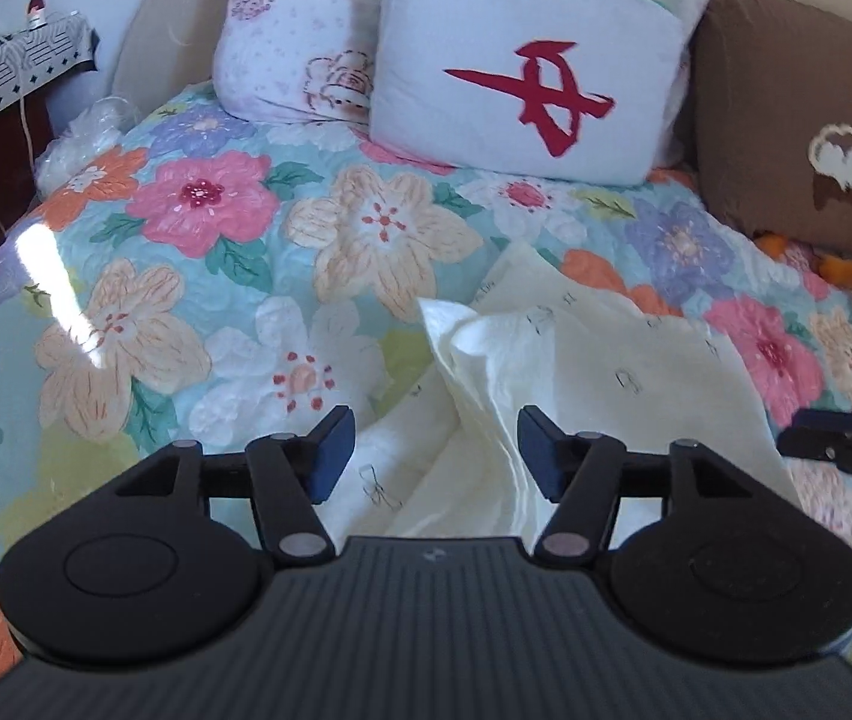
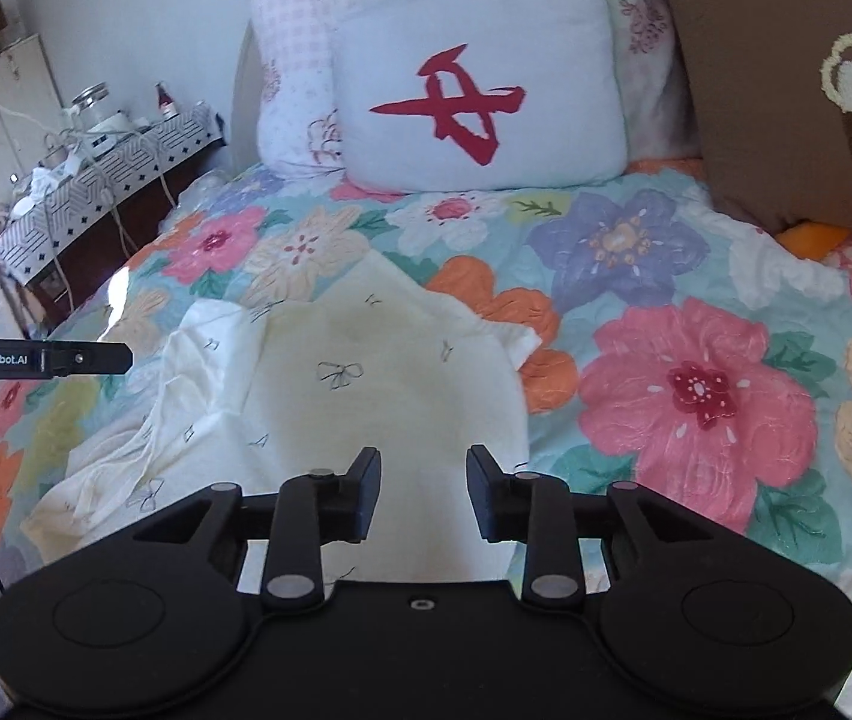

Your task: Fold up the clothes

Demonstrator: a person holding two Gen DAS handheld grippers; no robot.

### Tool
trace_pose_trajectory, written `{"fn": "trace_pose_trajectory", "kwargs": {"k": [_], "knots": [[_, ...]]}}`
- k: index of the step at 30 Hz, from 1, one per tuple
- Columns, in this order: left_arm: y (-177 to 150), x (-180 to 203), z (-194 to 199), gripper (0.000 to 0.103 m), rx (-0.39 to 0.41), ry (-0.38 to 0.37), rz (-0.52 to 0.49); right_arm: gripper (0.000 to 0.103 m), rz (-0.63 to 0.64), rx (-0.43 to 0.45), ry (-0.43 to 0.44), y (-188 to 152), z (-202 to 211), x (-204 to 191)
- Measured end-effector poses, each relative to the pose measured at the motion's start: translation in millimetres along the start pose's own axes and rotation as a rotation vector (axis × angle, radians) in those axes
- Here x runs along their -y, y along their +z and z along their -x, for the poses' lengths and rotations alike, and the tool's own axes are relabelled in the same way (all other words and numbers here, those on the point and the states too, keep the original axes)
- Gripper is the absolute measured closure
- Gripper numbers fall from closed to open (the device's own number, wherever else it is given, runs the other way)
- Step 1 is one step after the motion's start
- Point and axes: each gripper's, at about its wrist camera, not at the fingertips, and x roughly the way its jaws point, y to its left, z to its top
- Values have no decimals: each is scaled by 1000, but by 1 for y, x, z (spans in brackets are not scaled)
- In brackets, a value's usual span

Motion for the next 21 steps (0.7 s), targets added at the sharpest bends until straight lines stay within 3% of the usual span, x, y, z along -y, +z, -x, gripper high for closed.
{"fn": "trace_pose_trajectory", "kwargs": {"k": [1, 3, 7, 8, 9, 10, 12, 14, 17, 21], "knots": [[-7, 5, 3, 33, -12, -8, -27, 66, 10, -11, 11, -1, -1, -4], [-22, 15, 2, 15, -28, -16, -83, 66, 19, -40, 30, 0, -7, -12], [-38, 29, -22, 17, -77, 83, -209, 65, 31, -79, 60, 1, -18, -30], [-40, 30, -29, 49, -87, 148, -232, 64, 29, -85, 71, 1, -20, -33], [-40, 27, -35, 93, -115, 229, -239, 62, 28, -90, 79, 1, -22, -37], [-40, 19, -39, 98, -133, 271, -207, 59, 30, -98, 83, 1, -25, -41], [-38, -4, -31, 98, -108, 229, -61, 56, 42, -122, 97, 0, -33, -47], [-35, -21, -22, 98, -77, 232, 39, 56, 54, -157, 95, -4, -45, -55], [-31, -35, -16, 98, -42, 286, 58, 56, 83, -184, 89, -7, -57, -68], [-34, -47, -15, 96, -74, 270, 97, 56, 99, -203, 122, 0, -72, -84]]}}
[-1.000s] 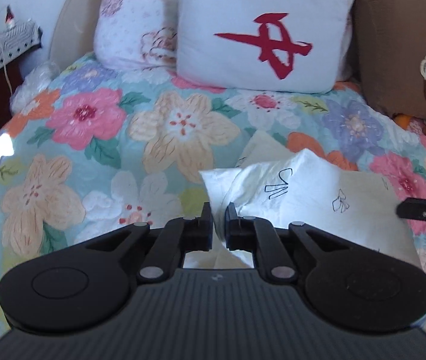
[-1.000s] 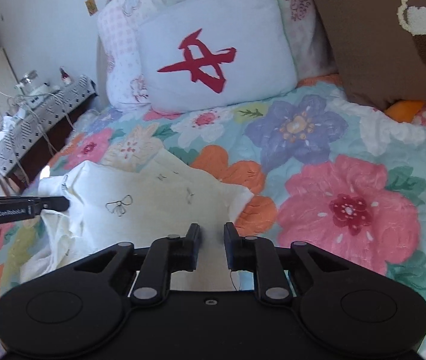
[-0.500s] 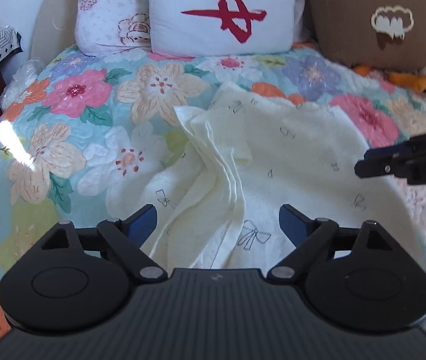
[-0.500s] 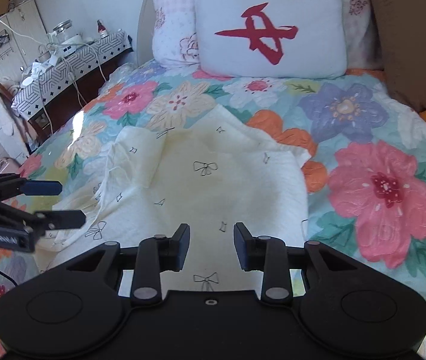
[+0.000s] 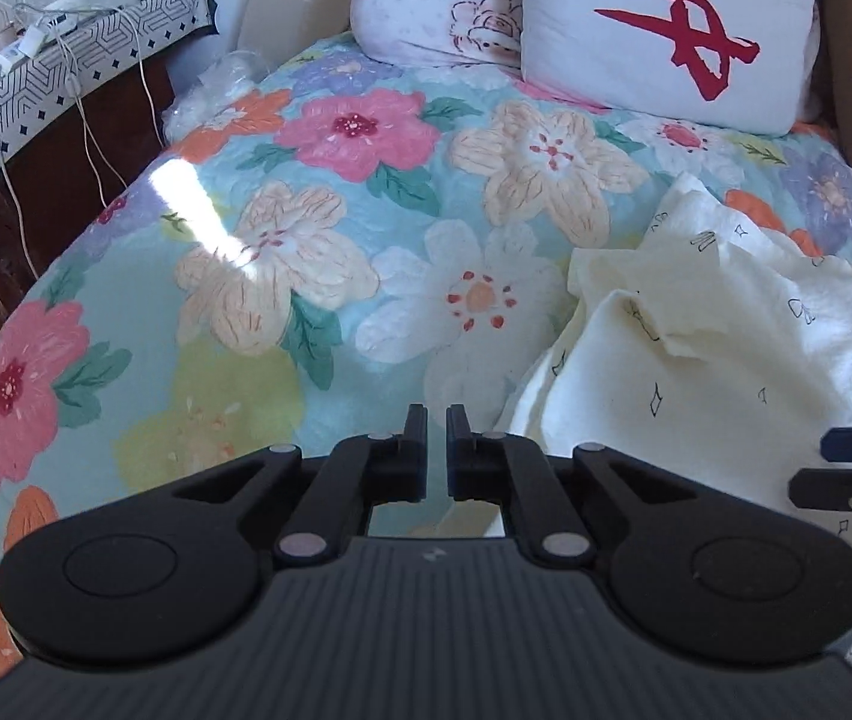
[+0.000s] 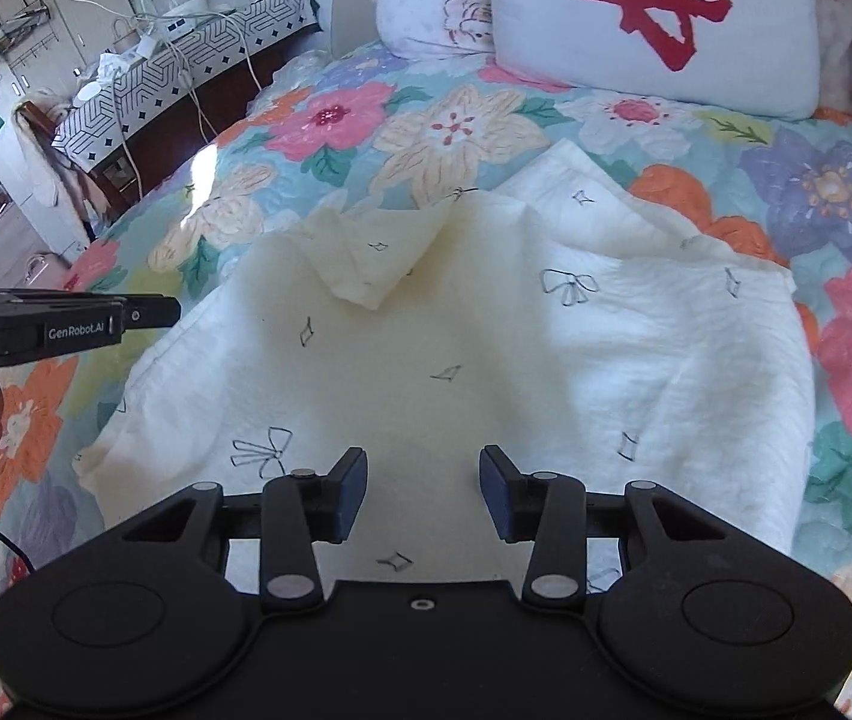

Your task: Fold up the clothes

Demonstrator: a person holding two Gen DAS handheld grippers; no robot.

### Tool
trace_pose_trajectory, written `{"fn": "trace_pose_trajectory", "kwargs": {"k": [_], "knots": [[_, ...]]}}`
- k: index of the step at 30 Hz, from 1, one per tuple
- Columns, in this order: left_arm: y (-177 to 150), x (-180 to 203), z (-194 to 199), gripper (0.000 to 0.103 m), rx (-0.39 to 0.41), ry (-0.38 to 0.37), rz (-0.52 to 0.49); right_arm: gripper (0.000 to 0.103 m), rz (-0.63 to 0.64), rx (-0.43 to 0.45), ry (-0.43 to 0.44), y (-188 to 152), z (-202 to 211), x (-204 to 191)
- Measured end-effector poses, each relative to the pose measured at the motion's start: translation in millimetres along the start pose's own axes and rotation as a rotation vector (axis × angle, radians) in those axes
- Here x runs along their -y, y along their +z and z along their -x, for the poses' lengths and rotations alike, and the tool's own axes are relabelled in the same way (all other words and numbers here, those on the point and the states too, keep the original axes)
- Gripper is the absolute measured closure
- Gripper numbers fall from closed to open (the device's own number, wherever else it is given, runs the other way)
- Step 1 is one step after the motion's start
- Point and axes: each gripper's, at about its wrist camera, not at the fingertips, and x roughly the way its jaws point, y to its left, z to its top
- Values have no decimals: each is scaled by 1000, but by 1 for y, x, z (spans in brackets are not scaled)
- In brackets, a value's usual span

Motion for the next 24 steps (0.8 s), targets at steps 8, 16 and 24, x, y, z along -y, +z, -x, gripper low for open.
{"fn": "trace_pose_trajectory", "kwargs": {"k": [8, 16, 24], "knots": [[-22, -2, 3, 78, -39, -38, 19, 47, 139, -118, 11, 54, -70, -25], [-27, -15, 4, 78, -51, -76, 68, 66, -9, 182, 151, 87, -52, -15], [-32, -22, 28, 74, -44, -24, 26, 63, -103, 105, 102, 67, 2, 3]]}}
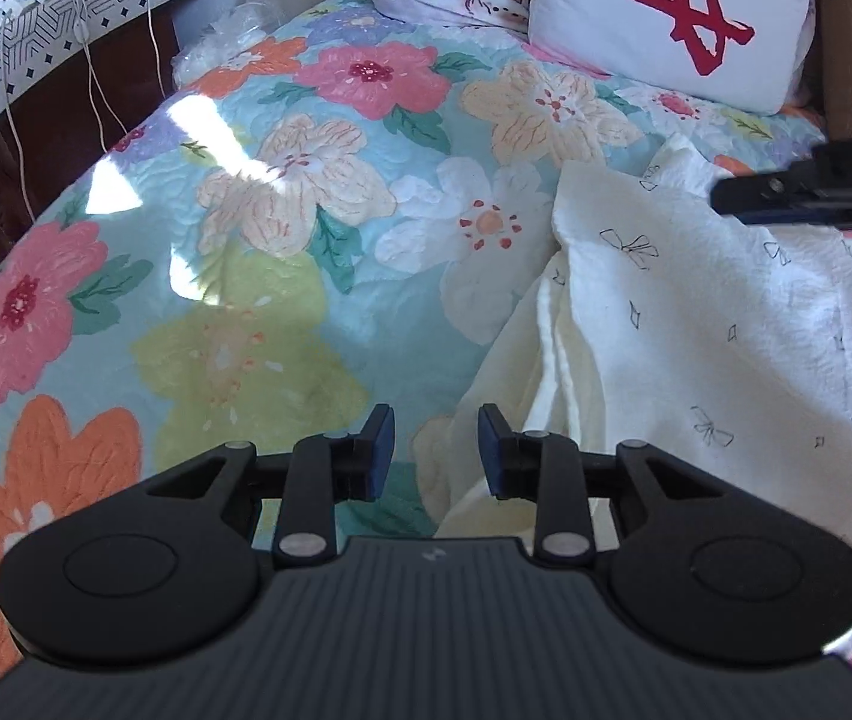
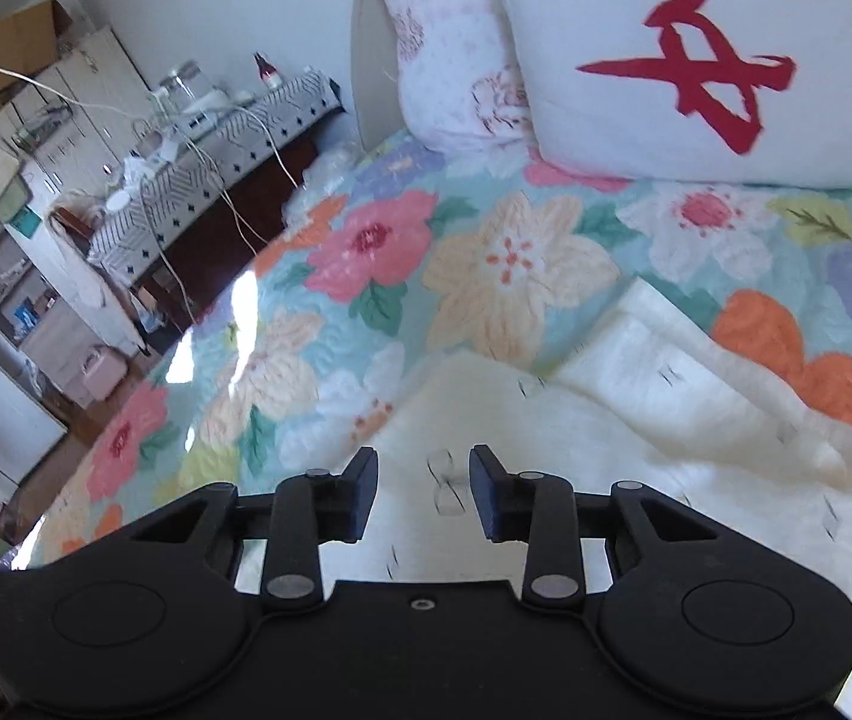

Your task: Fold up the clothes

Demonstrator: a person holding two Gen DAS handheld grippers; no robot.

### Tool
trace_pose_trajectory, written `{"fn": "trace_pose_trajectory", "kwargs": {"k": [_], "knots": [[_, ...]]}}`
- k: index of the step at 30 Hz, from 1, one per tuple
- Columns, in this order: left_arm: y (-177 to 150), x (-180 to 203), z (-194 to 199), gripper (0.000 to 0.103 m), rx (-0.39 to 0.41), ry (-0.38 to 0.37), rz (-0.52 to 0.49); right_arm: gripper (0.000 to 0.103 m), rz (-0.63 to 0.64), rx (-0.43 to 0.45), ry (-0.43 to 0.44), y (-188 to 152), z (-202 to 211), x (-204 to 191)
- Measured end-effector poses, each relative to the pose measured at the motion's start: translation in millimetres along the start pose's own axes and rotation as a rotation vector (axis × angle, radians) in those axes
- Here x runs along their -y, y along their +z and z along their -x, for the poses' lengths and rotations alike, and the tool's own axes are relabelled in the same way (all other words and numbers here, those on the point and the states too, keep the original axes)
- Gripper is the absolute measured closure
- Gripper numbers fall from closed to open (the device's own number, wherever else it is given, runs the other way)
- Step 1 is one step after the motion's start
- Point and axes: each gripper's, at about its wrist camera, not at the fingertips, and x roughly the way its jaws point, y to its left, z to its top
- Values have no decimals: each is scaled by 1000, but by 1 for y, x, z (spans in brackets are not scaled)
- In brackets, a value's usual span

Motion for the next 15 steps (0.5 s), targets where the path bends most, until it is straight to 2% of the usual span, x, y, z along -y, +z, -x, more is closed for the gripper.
{"fn": "trace_pose_trajectory", "kwargs": {"k": [2, 4, 5, 6, 7, 9, 12, 14, 15], "knots": [[0, -5, 10, 73, -14, -49, 36, 58, 12, -18, -18, -24, 25, 3], [-1, -8, 20, 61, -16, -113, 82, 55, 21, -55, -37, -48, 43, 5], [-2, -6, 24, 52, 1, -107, 84, 55, 25, -77, -48, -60, 50, 6], [-4, 0, 27, 44, 28, -66, 55, 55, 29, -99, -58, -71, 58, 7], [-7, 7, 27, 42, 45, -1, 11, 55, 36, -116, -77, -81, 63, 7], [-13, 19, 24, 41, 32, 79, -52, 55, 50, -136, -130, -96, 70, 7], [-21, 28, 16, 41, 22, 67, -105, 55, 52, -153, -138, -113, 81, 8], [-26, 29, 2, 43, -12, 133, -141, 55, 45, -177, -145, -125, 85, 9], [-29, 30, -5, 49, -34, 170, -160, 55, 38, -195, -151, -131, 87, 9]]}}
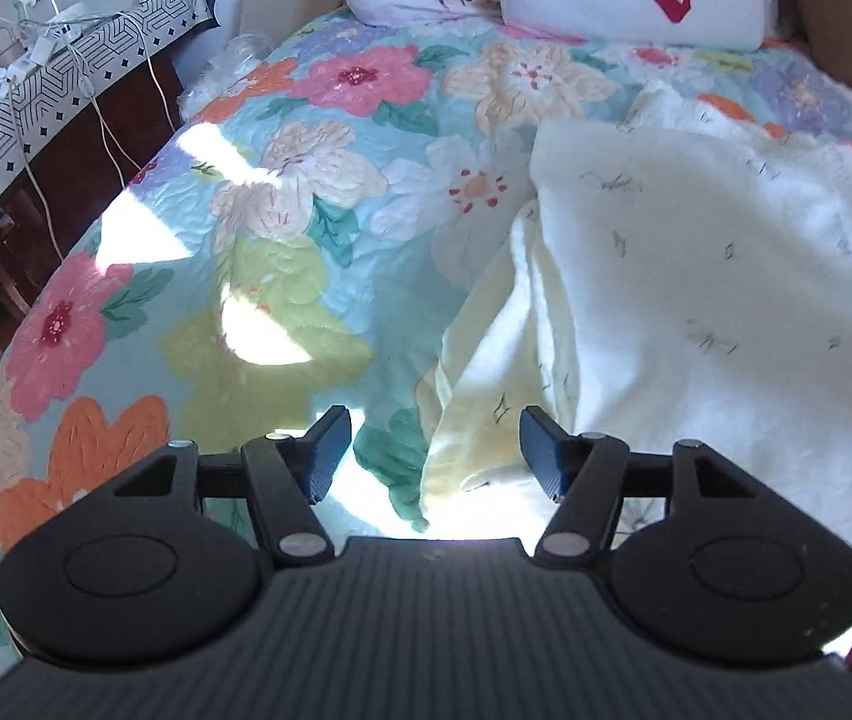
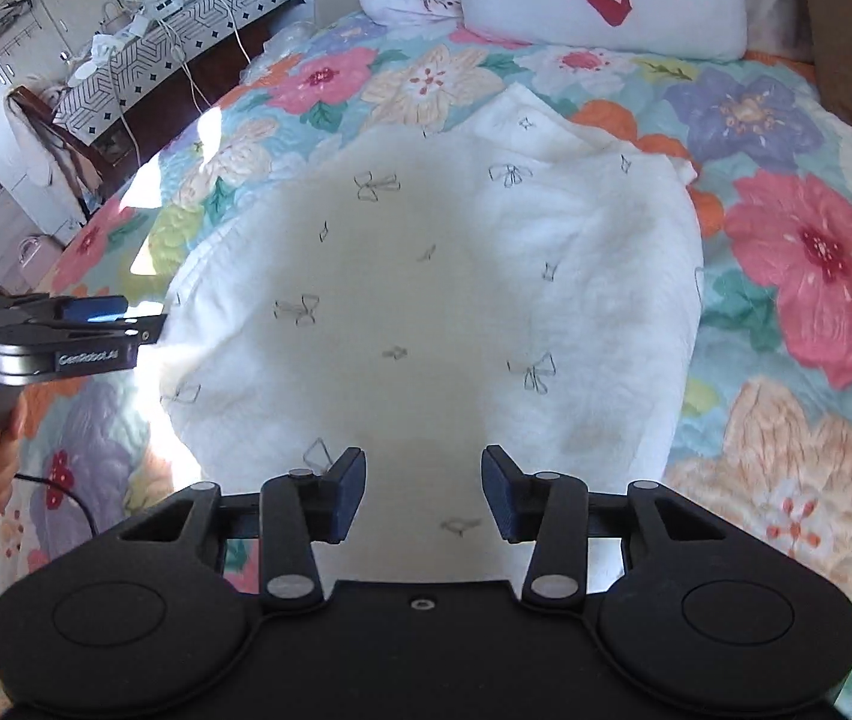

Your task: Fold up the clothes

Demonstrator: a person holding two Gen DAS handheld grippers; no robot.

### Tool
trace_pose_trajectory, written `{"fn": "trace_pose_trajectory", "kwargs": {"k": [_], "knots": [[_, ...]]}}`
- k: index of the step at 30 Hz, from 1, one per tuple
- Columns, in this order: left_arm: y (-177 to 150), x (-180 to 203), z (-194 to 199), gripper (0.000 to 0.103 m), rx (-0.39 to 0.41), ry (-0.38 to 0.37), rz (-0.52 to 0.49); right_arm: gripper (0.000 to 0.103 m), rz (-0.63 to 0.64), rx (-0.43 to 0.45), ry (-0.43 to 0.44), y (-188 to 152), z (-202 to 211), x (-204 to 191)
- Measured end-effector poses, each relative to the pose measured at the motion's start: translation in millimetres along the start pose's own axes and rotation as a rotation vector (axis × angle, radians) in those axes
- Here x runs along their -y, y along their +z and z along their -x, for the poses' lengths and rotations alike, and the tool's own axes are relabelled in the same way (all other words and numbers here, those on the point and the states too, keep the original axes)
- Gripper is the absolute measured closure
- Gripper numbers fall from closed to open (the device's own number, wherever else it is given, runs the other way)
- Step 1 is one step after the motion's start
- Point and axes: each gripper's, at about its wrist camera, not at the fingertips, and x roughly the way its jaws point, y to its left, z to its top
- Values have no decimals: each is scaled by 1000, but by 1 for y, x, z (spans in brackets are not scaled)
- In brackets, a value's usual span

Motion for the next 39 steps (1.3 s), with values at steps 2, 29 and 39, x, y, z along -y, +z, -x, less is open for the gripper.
{"fn": "trace_pose_trajectory", "kwargs": {"k": [2, 29, 39], "knots": [[-4, 2, -12, 54, -41, 73, -44, 55, -18, -42, -9, -12, -1, 2], [-9, -50, 6, 33, -182, -427, 409, 47, -381, 6, 83, -62, 25, 69], [-21, -27, -20, 23, -178, -495, 574, 43, -621, -52, 357, -87, -17, 69]]}}
